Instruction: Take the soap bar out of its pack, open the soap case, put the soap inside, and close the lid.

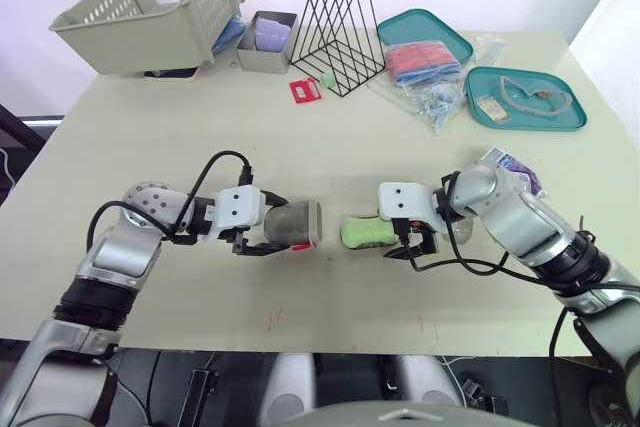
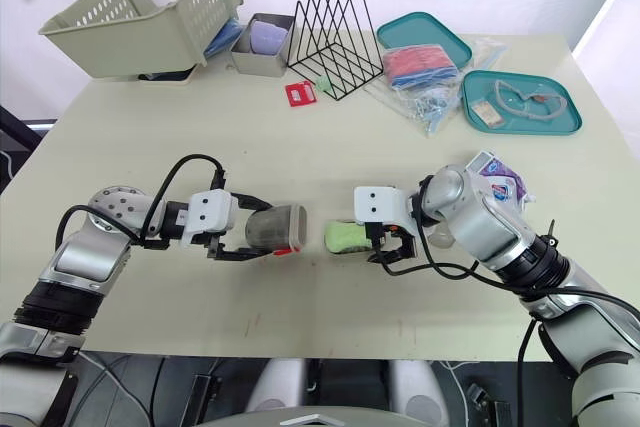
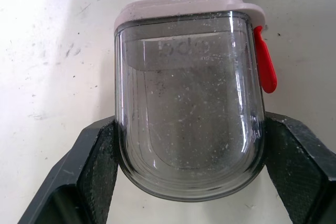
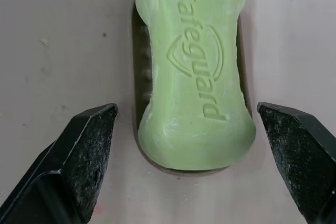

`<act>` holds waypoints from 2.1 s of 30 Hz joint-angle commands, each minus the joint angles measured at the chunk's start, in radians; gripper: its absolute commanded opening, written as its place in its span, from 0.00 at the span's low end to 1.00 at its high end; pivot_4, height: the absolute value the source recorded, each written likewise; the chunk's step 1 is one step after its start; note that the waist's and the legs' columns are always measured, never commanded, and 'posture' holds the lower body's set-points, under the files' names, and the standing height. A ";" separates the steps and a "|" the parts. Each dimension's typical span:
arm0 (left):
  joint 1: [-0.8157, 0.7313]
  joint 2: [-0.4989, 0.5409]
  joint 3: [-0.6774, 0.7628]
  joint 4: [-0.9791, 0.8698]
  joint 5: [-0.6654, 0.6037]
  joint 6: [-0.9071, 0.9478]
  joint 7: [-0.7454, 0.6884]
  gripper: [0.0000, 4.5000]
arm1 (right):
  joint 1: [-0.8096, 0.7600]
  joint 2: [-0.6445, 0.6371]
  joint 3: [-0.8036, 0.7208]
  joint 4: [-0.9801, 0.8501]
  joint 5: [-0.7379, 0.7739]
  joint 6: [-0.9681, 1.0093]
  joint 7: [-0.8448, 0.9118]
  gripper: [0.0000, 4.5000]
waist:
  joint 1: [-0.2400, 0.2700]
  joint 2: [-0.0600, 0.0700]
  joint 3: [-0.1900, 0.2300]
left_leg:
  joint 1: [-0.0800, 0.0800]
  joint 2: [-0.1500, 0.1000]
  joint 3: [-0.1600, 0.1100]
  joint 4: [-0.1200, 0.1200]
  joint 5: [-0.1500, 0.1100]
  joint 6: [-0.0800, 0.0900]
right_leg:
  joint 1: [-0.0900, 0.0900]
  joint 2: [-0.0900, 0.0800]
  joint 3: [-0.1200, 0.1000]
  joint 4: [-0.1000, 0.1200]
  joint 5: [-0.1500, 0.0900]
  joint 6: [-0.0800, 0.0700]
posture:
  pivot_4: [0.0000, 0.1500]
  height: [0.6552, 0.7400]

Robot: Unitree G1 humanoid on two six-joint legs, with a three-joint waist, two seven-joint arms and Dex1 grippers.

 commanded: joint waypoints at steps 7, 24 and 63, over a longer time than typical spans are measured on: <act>-0.005 0.017 0.014 -0.013 0.003 -0.001 -0.006 0.77 | -0.003 -0.004 -0.013 -0.024 -0.009 0.012 0.001 0.53 | 0.000 0.000 0.000 | 0.000 0.000 0.000 0.000 0.000 0.000 | 0.000 0.000 0.000 0.000 0.000 0.000 | 1.00 1.00; -0.073 -0.060 -0.048 -0.041 0.006 0.008 -0.034 0.77 | 0.000 -0.161 -0.132 -0.302 0.070 0.152 0.018 0.53 | 0.004 0.000 0.000 | -0.001 0.000 0.000 0.000 0.000 0.000 | 0.000 0.000 0.000 0.000 0.000 0.000 | 1.00 1.00; -0.114 -0.150 -0.100 -0.053 0.036 0.017 -0.027 0.77 | -0.078 -0.053 -0.005 -0.250 0.058 0.201 -0.058 0.53 | 0.003 0.000 0.000 | -0.001 0.000 0.000 0.000 0.000 0.000 | 0.000 0.000 0.000 0.000 0.000 0.000 | 1.00 1.00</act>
